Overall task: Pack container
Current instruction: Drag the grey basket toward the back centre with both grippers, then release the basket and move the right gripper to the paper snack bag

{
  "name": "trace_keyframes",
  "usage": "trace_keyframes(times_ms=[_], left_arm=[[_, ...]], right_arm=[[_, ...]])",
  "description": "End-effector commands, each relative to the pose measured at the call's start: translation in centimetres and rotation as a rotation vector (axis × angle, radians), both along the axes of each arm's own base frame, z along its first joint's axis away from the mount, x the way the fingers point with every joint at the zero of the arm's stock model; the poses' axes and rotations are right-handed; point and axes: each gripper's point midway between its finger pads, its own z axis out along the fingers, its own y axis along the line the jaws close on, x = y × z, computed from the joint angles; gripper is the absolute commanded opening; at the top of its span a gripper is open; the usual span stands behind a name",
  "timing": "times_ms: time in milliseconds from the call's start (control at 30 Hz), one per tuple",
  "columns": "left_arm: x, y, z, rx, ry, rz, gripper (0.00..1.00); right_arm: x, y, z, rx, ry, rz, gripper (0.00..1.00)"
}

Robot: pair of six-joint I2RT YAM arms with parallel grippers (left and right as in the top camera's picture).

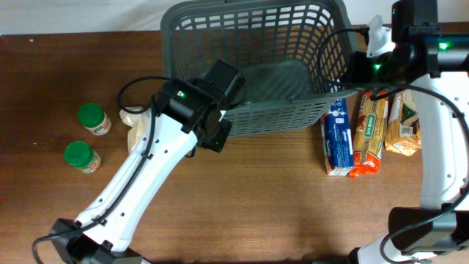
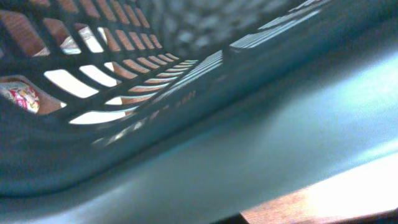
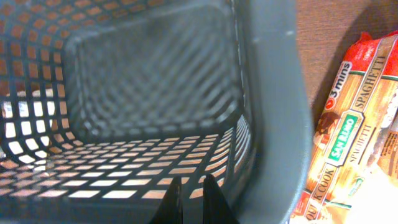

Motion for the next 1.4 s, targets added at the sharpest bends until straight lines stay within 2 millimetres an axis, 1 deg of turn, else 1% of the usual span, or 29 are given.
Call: trace_keyframes(times_ms=[0, 33, 100, 167, 267, 333, 367, 433, 500, 567, 633, 700, 733, 767, 800, 867, 933, 967, 1100, 1167, 1300, 1367], left_arm=[[0.0, 0.6, 0.0, -0.001, 0.005, 0.009, 0.02], [-1.0, 0.4, 0.9, -0.04, 0.019, 0.002, 0.02], [-2.2, 0.6, 2.7, -0.076, 0.009, 0.021, 0.02], [-3.4, 1.4, 5.0, -0.104, -0.025, 0.047, 0.02], [-5.1, 2.6, 8.7, -0.164, -0.114, 0.069, 0.04], [-5.9, 3.6, 10.8, -0.199, -0.186, 0.081, 0.09], [-6.3, 4.6, 11.9, -0.211, -0.236, 0.111, 0.12], [-7.1, 6.5, 13.5, -0.22, -0.312, 0.166, 0.16], [-7.9, 8.4, 14.8, -0.228, -0.379, 0.208, 0.2], [-8.7, 10.0, 15.9, -0.23, -0.435, 0.251, 0.23], [-9.6, 11.7, 16.8, -0.23, -0.489, 0.3, 0.26], [-10.3, 12.9, 17.4, -0.233, -0.526, 0.336, 0.27], [-10.7, 13.4, 17.7, -0.238, -0.542, 0.353, 0.28], [-11.0, 13.8, 17.8, -0.239, -0.551, 0.366, 0.28], [-11.5, 14.3, 17.9, -0.237, -0.559, 0.382, 0.28], [-12.1, 14.7, 17.7, -0.228, -0.55, 0.395, 0.28], [-12.4, 14.9, 17.4, -0.217, -0.534, 0.401, 0.28], [-12.4, 14.8, 17.2, -0.22, -0.526, 0.398, 0.29], [-12.3, 14.8, 17.2, -0.219, -0.525, 0.398, 0.28], [-12.4, 14.8, 17.2, -0.22, -0.526, 0.398, 0.28], [-12.4, 14.8, 17.2, -0.22, -0.526, 0.398, 0.28], [-12.4, 14.8, 17.2, -0.22, -0.526, 0.398, 0.28]], right_arm=[[-0.1, 0.6, -0.1, -0.026, -0.002, 0.032, 0.04], [0.0, 0.4, 0.8, -0.034, -0.035, 0.04, 0.04], [0.4, -0.3, 2.5, -0.036, -0.095, 0.023, 0.04], [0.9, -1.5, 5.3, -0.042, -0.191, -0.007, 0.04], [1.7, -3.6, 8.9, -0.056, -0.312, -0.06, 0.04], [2.2, -5.3, 10.0, -0.067, -0.356, -0.113, 0.04], [2.5, -6.4, 10.2, -0.076, -0.365, -0.164, 0.04], [3.1, -8.7, 9.7, -0.097, -0.357, -0.262, 0.04], [4.0, -9.8, 8.7, -0.097, -0.344, -0.291, 0.04], [4.9, -10.1, 7.2, -0.093, -0.315, -0.299, 0.04], [6.0, -10.1, 5.2, -0.082, -0.267, -0.291, 0.04], [7.0, -9.8, 3.1, -0.07, -0.221, -0.279, 0.04], [7.6, -9.3, 1.7, -0.055, -0.189, -0.263, 0.04], [7.9, -9.0, 1.0, -0.045, -0.174, -0.253, 0.04], [8.6, -8.0, -0.6, -0.016, -0.137, -0.226, 0.04], [9.0, -6.7, -1.9, 0.022, -0.104, -0.192, 0.04], [9.3, -5.2, -2.8, 0.051, -0.085, -0.158, 0.04], [9.5, -3.9, -3.3, 0.058, -0.073, -0.129, 0.04], [9.6, -1.2, -3.4, 0.057, -0.072, -0.075, 0.04], [9.6, -0.2, -3.4, 0.056, -0.075, -0.055, 0.04], [9.5, 1.0, -3.4, 0.052, -0.073, -0.032, 0.04], [9.5, 0.9, -3.4, 0.05, -0.074, -0.033, 0.04]])
